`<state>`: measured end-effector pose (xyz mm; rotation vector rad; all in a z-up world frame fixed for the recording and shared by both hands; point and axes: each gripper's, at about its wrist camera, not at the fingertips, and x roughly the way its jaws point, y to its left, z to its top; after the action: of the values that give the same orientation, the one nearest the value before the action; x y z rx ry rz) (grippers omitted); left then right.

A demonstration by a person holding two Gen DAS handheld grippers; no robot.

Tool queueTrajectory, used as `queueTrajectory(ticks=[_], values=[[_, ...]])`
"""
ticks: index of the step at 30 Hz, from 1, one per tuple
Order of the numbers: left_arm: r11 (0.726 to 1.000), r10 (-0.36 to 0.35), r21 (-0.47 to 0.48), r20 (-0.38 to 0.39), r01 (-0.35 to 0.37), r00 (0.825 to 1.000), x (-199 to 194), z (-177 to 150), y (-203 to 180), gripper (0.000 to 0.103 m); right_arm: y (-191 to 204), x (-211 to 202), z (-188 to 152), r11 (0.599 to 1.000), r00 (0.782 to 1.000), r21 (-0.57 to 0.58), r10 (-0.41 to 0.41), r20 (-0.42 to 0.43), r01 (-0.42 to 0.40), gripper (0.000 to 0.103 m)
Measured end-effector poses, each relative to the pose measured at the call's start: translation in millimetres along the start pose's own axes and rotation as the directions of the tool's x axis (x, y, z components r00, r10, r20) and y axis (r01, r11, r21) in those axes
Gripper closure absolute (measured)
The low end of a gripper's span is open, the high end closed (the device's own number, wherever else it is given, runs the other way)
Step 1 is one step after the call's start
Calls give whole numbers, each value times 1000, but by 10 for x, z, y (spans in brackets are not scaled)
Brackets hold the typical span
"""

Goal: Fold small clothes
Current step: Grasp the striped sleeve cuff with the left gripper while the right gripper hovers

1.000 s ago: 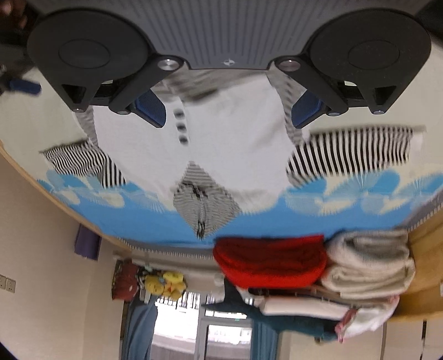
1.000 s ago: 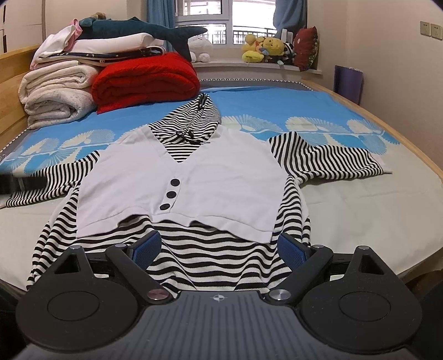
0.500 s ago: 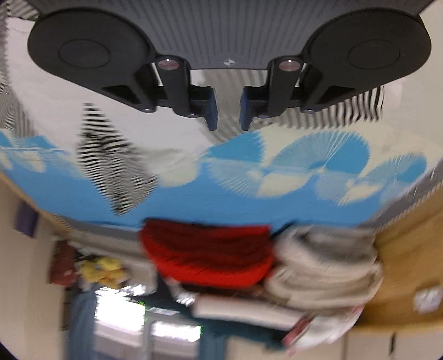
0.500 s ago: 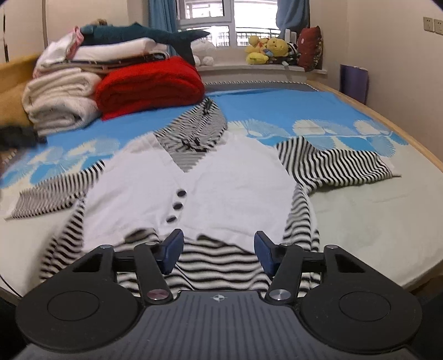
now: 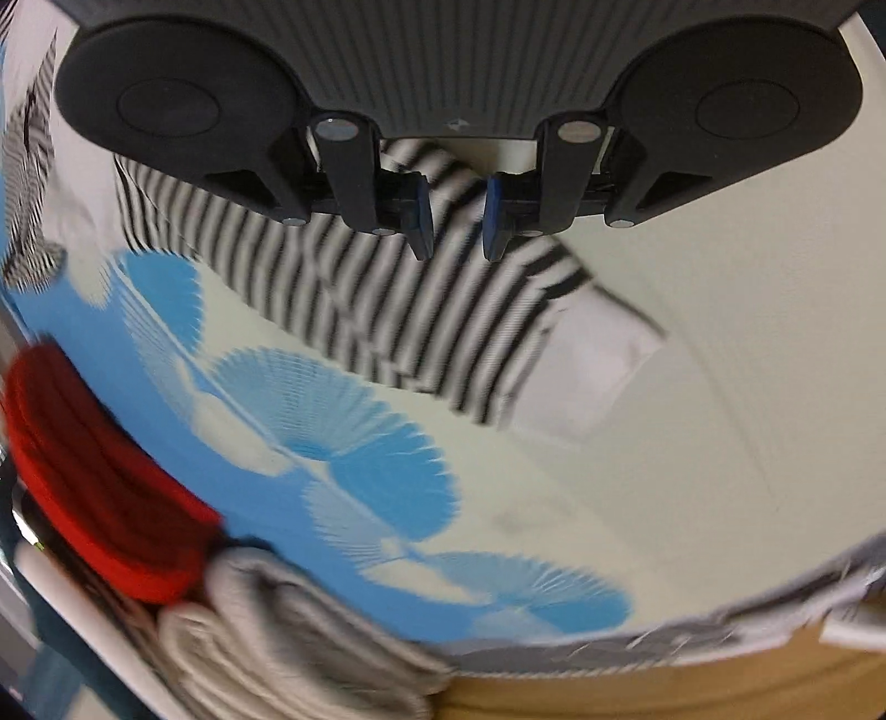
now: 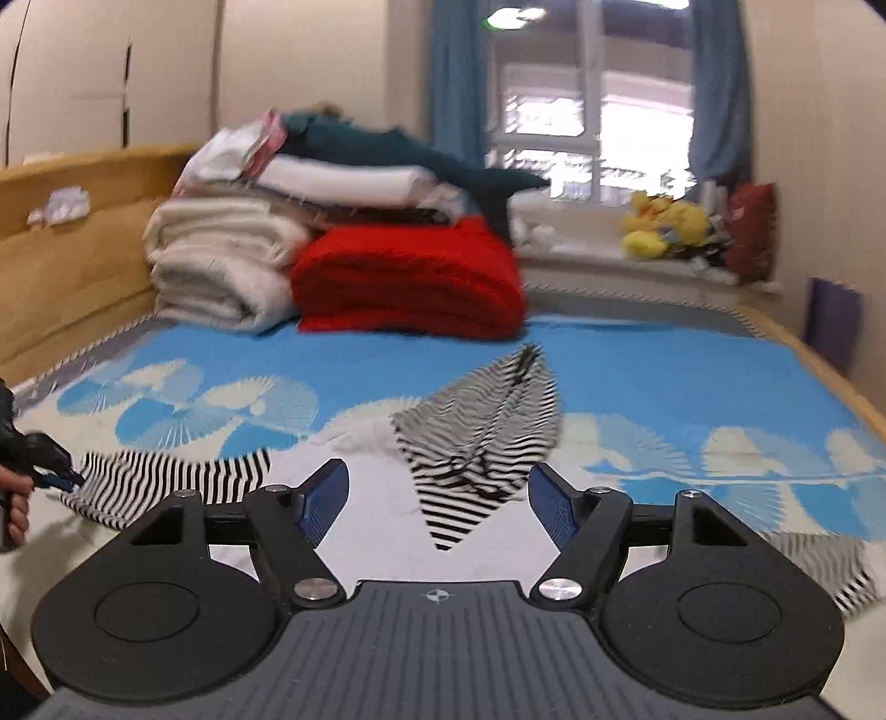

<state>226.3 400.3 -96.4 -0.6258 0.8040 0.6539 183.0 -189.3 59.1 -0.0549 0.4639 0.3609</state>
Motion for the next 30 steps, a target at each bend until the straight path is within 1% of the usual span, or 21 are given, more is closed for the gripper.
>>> queueTrajectory(ticks=[2,4,5,6,7,8,9,10,11,13,14,15,17,19,21,22,24,26,27,29,30], values=[[1000,20,-15,-10,-20,1000,62,-2,50,75,-54,283,-60,1000,1000,8,-7,-20,7,30],[999,36,-13,-23,-36,999,115,-19,65,75,-149,466,-209,995,997,58,-76,-22,77,30],[999,50,-9,-27,-51,998,138,-32,59,75,-196,555,-293,989,992,87,-113,-48,116,30],[998,60,-11,-29,-60,998,155,-27,74,75,-234,639,-361,983,986,104,-141,-89,150,35],[998,60,-21,-32,-61,998,186,-10,90,75,-257,734,-400,973,974,123,-176,-141,193,39],[998,58,-38,-33,-59,998,212,7,91,75,-282,782,-401,967,969,143,-189,-160,212,40],[997,56,-57,-33,-58,998,231,14,87,75,-282,807,-385,964,970,160,-186,-159,212,40],[996,60,-70,-36,-62,998,258,18,78,75,-293,828,-354,966,973,166,-175,-148,199,43],[994,69,-80,-38,-72,997,271,13,69,75,-294,831,-317,969,976,155,-172,-130,192,43],[992,99,-78,-34,-101,995,288,1,27,81,-288,825,-244,973,978,130,-181,-101,193,44],[990,122,-69,-26,-124,992,311,3,-8,92,-322,820,-230,971,978,134,-187,-97,199,45],[987,153,-56,-15,-153,988,302,-4,-37,103,-382,824,-222,967,976,151,-190,-102,204,49],[982,188,-32,21,-187,982,255,-14,-99,103,-490,808,-251,959,976,201,-180,-119,202,54],[979,201,16,96,-203,975,136,-11,-238,103,-562,790,-285,954,976,220,-180,-126,204,60],[977,177,81,190,-195,966,-39,-12,-456,103,-617,772,-316,951,972,222,-190,-136,217,64],[978,148,110,227,-176,963,-123,-20,-572,103,-634,757,-331,949,972,228,-190,-138,218,64],[982,65,152,279,-111,958,-298,-63,-792,103,-665,729,-359,946,971,237,-191,-143,221,64],[988,6,149,267,-48,964,-367,-125,-931,103,-685,705,-383,946,971,238,-190,-147,222,64],[991,-8,133,233,-24,973,-347,-151,-965,103,-685,697,-395,946,971,238,-187,-149,219,64],[997,3,75,163,-16,987,-251,-183,-924,101,-690,681,-419,949,972,233,-179,-153,211,64],[999,28,35,130,-32,991,-183,-190,-853,95,-690,677,-432,951,972,230,-174,-156,208,64]])
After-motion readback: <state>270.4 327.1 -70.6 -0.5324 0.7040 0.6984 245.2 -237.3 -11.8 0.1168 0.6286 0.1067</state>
